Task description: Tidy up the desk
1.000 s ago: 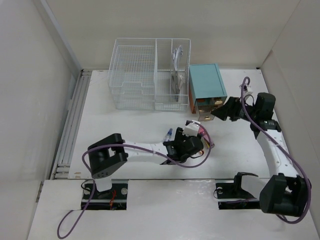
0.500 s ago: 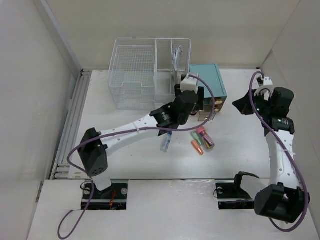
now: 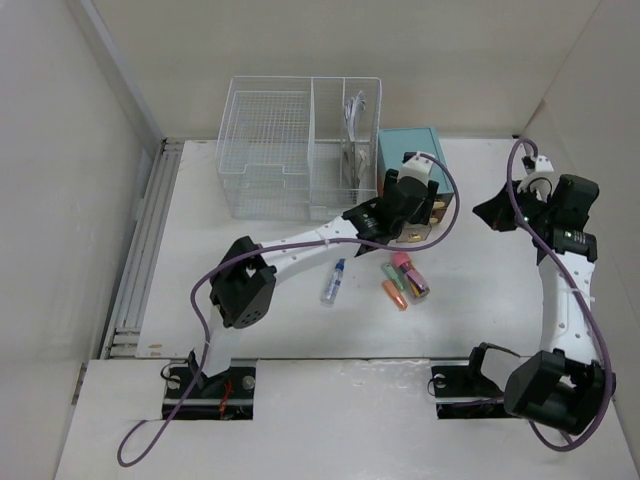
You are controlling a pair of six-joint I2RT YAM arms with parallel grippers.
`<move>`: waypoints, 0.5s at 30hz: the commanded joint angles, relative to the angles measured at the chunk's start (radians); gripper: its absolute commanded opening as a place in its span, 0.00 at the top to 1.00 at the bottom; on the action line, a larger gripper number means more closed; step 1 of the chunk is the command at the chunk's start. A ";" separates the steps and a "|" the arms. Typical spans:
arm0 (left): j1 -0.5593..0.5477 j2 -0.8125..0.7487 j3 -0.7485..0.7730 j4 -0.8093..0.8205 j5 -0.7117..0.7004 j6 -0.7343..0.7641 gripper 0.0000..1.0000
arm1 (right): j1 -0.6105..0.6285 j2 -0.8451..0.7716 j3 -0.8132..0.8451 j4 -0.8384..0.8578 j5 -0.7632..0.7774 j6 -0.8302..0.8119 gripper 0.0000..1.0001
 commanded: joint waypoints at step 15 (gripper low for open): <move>0.015 0.028 0.063 0.008 0.069 0.026 0.89 | -0.042 0.062 0.054 -0.054 -0.130 -0.063 0.94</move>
